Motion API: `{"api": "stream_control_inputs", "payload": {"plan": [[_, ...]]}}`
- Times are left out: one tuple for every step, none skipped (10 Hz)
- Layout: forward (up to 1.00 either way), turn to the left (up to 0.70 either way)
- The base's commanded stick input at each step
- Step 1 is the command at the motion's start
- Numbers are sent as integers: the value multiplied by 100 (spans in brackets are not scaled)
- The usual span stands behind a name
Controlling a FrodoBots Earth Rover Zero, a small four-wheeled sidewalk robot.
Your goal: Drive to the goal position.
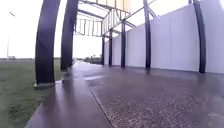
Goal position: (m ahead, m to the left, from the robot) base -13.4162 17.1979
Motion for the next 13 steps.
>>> {"api": "stream_control_inputs", "payload": {"plan": [[0,-45],[0,-45],[0,-45],[0,-45],[0,-45],[45,-27],[45,-27],[45,-27],[45,-27],[45,-27],[45,-27],[45,-27],[45,-27]]}}
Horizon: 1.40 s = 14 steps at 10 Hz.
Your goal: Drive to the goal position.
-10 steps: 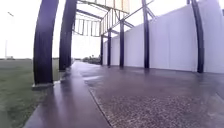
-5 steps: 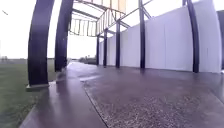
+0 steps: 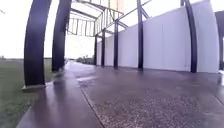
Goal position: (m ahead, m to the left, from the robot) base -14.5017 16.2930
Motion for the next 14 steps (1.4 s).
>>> {"api": "stream_control_inputs", "payload": {"plan": [[45,-27],[45,-27],[45,-27],[45,-27],[45,-27],[45,-27],[45,-27],[45,-27],[45,-27],[45,-27],[45,-27],[45,-27],[45,-27],[45,-27]]}}
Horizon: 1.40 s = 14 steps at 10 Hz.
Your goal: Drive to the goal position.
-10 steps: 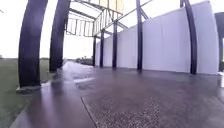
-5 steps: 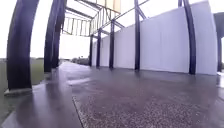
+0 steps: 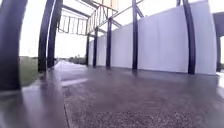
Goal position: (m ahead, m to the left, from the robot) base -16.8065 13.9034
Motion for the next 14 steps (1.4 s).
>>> {"api": "stream_control_inputs", "payload": {"plan": [[45,-27],[45,-27],[45,-27],[45,-27],[45,-27],[45,-27],[39,-29],[9,-41],[0,-45],[0,-45],[0,-45],[0,-45],[0,-45],[0,-45]]}}
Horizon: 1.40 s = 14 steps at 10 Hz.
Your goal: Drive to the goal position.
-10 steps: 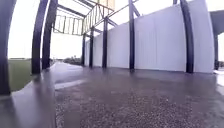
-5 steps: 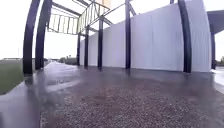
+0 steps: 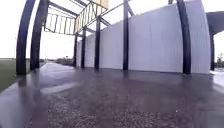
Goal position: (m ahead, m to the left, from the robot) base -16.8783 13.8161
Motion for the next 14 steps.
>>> {"api": "stream_control_inputs", "payload": {"plan": [[0,-45],[0,-45],[0,-45],[70,-27],[70,-27],[70,-27],[70,-27],[70,-27],[70,-27],[70,-27],[70,-27],[70,-27],[70,-27],[70,-27]]}}
